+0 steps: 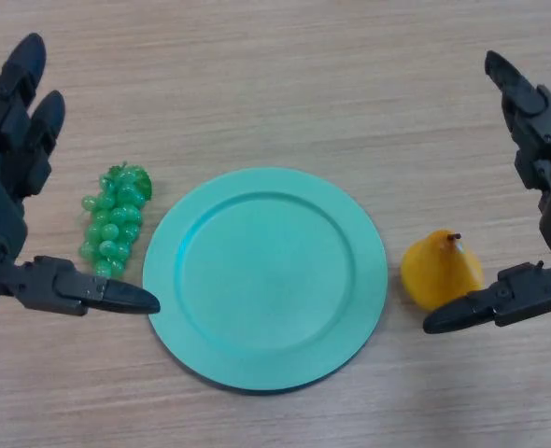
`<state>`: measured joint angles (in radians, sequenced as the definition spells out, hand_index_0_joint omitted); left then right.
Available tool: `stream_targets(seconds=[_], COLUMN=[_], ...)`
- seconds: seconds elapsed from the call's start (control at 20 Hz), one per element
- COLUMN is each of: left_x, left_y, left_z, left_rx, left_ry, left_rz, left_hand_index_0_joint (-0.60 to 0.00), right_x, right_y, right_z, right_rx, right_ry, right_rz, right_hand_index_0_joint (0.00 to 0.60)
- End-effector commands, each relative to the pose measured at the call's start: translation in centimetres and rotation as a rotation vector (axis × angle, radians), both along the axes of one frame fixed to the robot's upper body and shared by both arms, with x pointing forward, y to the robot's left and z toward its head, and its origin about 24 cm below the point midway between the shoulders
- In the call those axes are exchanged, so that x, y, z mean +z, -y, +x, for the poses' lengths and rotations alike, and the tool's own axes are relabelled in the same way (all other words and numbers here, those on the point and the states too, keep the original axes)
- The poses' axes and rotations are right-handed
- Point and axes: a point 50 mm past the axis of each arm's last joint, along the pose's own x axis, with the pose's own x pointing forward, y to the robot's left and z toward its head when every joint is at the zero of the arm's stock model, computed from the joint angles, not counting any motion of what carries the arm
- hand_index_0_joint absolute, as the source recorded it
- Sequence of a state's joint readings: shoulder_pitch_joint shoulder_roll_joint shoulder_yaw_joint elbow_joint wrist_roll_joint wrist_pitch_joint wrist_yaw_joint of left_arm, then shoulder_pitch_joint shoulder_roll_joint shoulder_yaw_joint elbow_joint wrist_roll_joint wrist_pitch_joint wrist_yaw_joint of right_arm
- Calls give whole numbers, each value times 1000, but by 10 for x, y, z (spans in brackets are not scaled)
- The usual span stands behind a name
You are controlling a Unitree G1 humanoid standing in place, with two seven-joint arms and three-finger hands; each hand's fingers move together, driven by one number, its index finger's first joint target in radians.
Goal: Pick up the yellow pear and place it on the plate
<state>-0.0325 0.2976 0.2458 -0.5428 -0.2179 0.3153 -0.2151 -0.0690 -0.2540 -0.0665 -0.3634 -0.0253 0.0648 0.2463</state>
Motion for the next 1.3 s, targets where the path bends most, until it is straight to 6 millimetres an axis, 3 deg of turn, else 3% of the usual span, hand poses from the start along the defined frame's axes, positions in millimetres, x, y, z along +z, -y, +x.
stream_targets(seconds=[0.05, 0.6, 1.05, 1.2, 1.25, 1.3], left_x=[25, 21, 21, 21, 21, 20], left_y=[-2, 9, 6, 6, 5, 4], left_z=[-9, -11, -21, -22, -23, -24], left_rx=[-15, -27, -16, -14, -12, -12], left_ry=[188, 187, 200, 202, 199, 192], left_rz=[79, 39, 24, 27, 18, 28], left_hand_index_0_joint=[0, 0, 0, 0, 0, 0], right_x=[28, -38, -78, -81, -84, -89], right_y=[13, 40, 37, 37, 37, 38], right_z=[-1, 54, 75, 76, 77, 78], right_rx=[-15, -111, -144, -160, -179, -199], right_ry=[239, 106, -33, -39, -49, -58], right_rz=[-27, -49, -52, -79, -116, -218], right_hand_index_0_joint=[0, 0, 0, 351, 502, 582])
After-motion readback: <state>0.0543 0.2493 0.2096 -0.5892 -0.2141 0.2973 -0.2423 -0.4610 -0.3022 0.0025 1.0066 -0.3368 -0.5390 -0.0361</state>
